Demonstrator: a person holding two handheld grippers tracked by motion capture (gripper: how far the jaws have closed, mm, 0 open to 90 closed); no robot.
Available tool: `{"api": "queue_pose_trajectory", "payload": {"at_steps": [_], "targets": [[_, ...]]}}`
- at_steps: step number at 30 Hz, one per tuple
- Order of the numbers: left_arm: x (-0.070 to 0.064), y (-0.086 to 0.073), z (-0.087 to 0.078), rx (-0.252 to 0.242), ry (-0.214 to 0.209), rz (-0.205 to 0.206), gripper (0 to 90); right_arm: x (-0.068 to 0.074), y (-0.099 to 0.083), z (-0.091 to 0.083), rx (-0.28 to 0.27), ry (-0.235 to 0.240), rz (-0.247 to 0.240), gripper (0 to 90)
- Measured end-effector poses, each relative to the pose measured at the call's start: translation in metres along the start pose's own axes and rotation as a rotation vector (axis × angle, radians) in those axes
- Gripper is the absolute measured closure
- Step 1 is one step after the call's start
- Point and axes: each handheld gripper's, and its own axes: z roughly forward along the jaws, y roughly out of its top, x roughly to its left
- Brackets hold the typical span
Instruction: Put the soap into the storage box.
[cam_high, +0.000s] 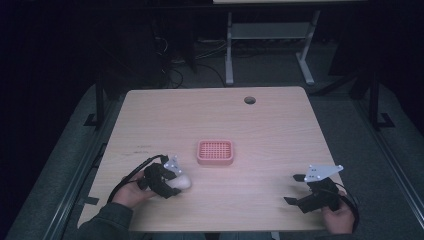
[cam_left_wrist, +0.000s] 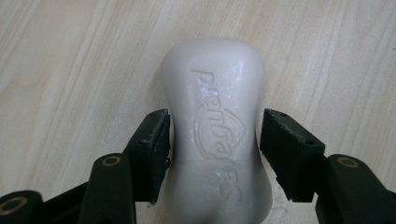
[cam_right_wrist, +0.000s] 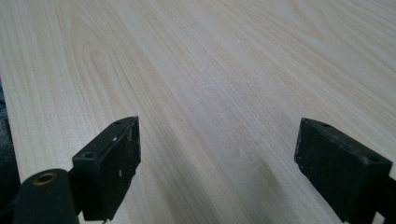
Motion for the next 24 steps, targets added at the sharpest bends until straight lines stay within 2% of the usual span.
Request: {"api": "queue_pose_trajectory", "payload": {"at_steps": [5, 24], "targets": [[0.0011, 0.0004, 0.0016, 0.005, -0.007, -0.001, 47.2, -0.0001, -0.0001, 0.0, 0.001, 0.001, 0.001, 14.2], [0.0036, 0.0016, 0.0061, 0.015, -0.024, -0.006, 47.6, 0.0, -0.0004, -0.0006, -0.003, -0.002, -0.001, 14.2]]}}
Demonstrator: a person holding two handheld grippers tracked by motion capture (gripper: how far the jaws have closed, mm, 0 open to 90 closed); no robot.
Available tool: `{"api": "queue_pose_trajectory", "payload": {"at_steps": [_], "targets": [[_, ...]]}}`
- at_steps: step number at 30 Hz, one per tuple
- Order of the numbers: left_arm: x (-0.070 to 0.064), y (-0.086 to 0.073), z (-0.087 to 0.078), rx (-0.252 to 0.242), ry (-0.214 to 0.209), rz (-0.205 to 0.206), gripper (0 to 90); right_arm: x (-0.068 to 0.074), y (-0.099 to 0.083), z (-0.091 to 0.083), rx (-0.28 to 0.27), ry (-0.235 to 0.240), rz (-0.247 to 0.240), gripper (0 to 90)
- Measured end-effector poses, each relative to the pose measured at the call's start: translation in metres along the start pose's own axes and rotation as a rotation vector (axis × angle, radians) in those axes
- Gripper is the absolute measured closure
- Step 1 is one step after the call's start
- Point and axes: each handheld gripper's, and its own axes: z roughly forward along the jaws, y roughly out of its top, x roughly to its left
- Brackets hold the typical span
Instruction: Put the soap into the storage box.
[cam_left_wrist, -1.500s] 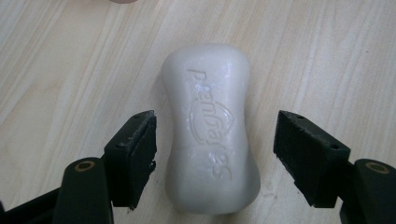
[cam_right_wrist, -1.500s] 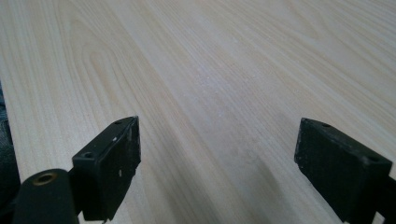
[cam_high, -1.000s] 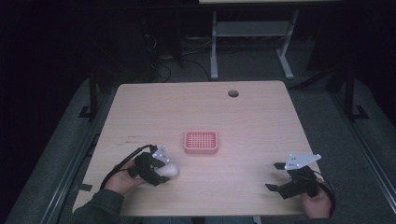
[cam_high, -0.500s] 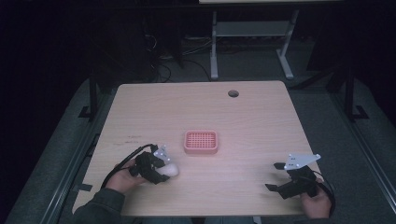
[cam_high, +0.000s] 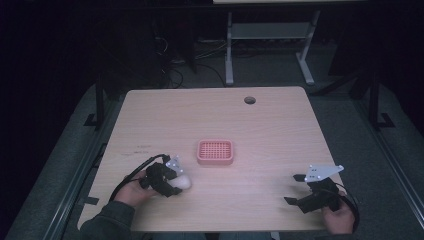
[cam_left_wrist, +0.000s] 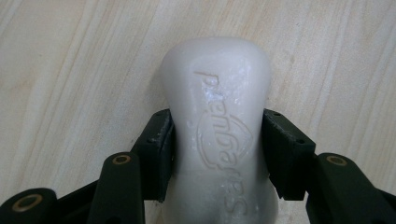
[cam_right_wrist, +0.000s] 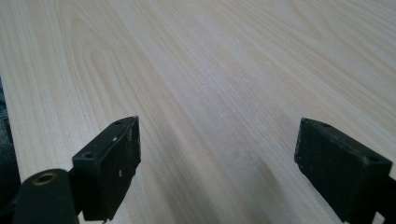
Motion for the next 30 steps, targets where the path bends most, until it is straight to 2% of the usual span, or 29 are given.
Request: {"api": "queue_pose_trajectory", "payload": {"at_steps": [9, 21, 30], "targets": [[-0.0034, 0.0005, -0.0004, -0.001, 0.018, 0.02, 49.0, 0.0004, 0.0, -0.0006, 0.0, -0.002, 0.001, 14.2], [-0.0049, 0.0012, -0.0009, 0.004, 0.024, 0.021, 49.3, 0.0002, -0.0001, -0.0012, -0.002, 0.0, -0.001, 14.2], [-0.0049, 0.0009, -0.0053, -0.018, 0.026, 0.013, 49.4, 0.0002, -0.0002, -0.0014, -0.002, -0.001, -0.003, 14.2]]}}
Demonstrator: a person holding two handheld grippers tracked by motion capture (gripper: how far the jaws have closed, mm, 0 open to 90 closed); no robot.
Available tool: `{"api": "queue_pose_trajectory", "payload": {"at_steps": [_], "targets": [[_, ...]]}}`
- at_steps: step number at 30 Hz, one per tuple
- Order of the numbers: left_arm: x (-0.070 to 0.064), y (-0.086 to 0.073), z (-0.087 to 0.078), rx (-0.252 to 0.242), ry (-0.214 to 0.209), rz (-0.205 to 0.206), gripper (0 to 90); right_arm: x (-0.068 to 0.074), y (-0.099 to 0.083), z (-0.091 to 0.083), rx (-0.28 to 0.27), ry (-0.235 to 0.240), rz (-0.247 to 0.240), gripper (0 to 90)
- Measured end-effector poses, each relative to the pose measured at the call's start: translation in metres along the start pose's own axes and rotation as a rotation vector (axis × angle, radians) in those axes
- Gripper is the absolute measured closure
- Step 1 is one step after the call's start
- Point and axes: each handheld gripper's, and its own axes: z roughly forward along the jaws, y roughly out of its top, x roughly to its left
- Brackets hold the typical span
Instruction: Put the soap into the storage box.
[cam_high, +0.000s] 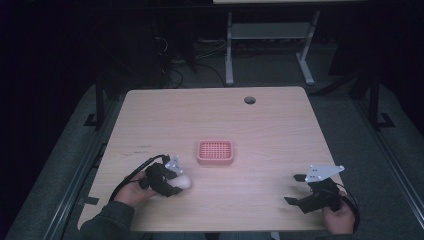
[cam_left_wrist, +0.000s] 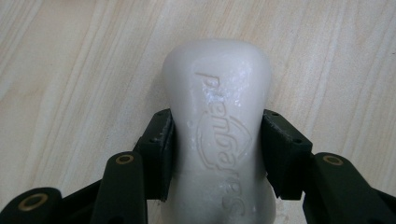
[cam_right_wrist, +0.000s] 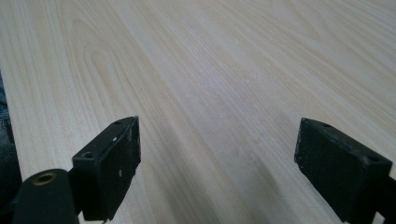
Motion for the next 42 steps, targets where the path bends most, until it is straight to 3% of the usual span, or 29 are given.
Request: {"api": "queue_pose_trajectory", "payload": {"at_steps": [13, 30, 42], "targets": [[0.005, 0.011, -0.007, -0.022, 0.001, 0.033, 49.4, -0.001, -0.002, -0.002, -0.018, 0.0, 0.007, 14.2], [0.024, 0.038, -0.016, -0.014, -0.057, 0.088, 49.4, -0.004, -0.005, -0.003, -0.03, 0.008, 0.017, 14.2], [0.039, 0.061, -0.013, -0.019, -0.088, 0.117, 49.4, -0.005, -0.006, -0.002, -0.034, 0.017, 0.017, 14.2]]}}
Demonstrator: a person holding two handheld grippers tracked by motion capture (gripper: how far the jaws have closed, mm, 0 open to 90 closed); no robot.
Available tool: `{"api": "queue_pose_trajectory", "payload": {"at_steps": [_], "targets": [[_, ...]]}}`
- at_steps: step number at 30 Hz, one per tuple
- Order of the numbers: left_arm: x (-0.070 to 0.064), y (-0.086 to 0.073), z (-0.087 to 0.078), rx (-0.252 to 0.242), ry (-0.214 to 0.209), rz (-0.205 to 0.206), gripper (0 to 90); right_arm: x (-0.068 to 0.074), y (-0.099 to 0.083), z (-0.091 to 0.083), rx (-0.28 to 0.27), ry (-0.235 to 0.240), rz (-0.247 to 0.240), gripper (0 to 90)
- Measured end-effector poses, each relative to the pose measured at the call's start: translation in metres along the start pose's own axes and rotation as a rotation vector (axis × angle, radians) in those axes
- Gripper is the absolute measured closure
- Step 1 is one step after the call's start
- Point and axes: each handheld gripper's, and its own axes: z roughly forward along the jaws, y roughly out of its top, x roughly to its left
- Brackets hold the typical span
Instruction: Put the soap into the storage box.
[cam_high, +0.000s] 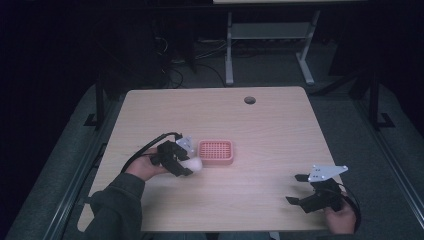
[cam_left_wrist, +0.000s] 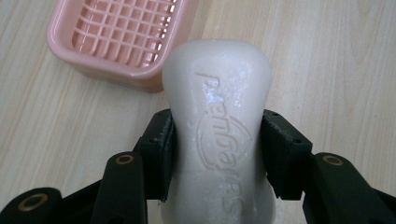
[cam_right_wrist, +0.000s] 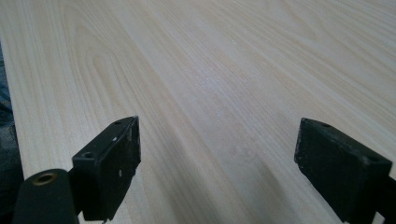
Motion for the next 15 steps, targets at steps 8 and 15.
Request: {"api": "queue_pose_trajectory", "payload": {"at_steps": [8, 15], "targets": [[0.012, 0.011, 0.001, -0.001, -0.014, 0.01, 49.4, 0.0, 0.0, 0.0, -0.004, 0.002, 0.001, 14.2], [0.022, 0.026, 0.003, -0.001, -0.021, 0.026, 49.4, 0.0, 0.001, 0.001, 0.001, 0.009, -0.002, 14.2]]}}
